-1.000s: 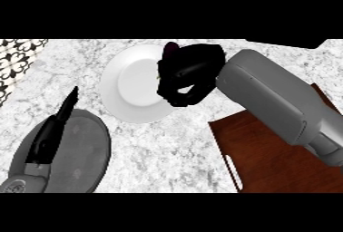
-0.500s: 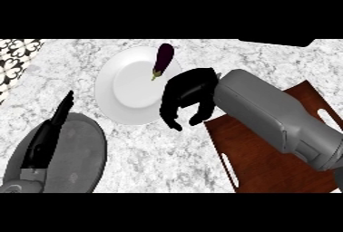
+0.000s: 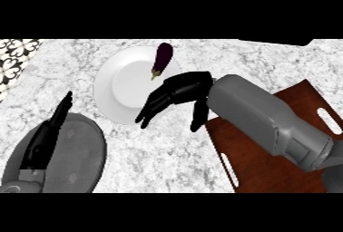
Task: Pick the eggplant from the tray and place it in the plate
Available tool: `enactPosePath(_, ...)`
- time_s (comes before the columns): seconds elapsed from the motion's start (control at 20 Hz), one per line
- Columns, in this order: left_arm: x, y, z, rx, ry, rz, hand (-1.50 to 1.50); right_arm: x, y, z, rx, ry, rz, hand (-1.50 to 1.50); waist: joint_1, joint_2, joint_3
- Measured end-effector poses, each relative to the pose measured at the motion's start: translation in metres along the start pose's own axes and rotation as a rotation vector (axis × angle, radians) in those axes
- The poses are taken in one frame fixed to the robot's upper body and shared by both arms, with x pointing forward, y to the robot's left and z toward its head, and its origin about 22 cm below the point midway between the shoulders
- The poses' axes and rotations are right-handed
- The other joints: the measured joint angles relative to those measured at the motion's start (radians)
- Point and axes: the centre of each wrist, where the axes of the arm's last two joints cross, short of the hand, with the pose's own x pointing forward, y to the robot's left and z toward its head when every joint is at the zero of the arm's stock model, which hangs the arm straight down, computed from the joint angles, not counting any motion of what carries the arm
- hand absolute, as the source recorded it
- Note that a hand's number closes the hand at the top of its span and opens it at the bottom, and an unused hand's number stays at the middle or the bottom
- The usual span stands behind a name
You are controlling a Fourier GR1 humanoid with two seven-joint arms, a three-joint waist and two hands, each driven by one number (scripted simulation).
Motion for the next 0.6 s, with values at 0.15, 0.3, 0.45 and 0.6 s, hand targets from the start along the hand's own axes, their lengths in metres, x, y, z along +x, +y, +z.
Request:
enactPosePath(0.15,0.003,0.001,-0.003,-0.004,-0.014,-0.001,0.00,-0.001,-0.010,0.004,-0.083,0.032,-0.066,-1.50,0.009,0.003,0.000)
enactPosePath(0.3,0.005,0.001,-0.004,-0.010,-0.026,-0.001,0.00,-0.003,-0.017,0.009,-0.145,0.072,-0.136,-1.50,0.027,0.011,-0.001)
enactPosePath(0.45,0.008,0.000,-0.006,-0.021,-0.038,0.000,0.00,-0.005,-0.022,0.013,-0.204,0.092,-0.207,-1.50,0.045,0.024,-0.001)
enactPosePath(0.6,0.013,-0.001,-0.010,-0.027,-0.059,-0.001,0.00,-0.004,-0.029,0.010,-0.250,0.094,-0.263,-1.50,0.061,0.034,0.000)
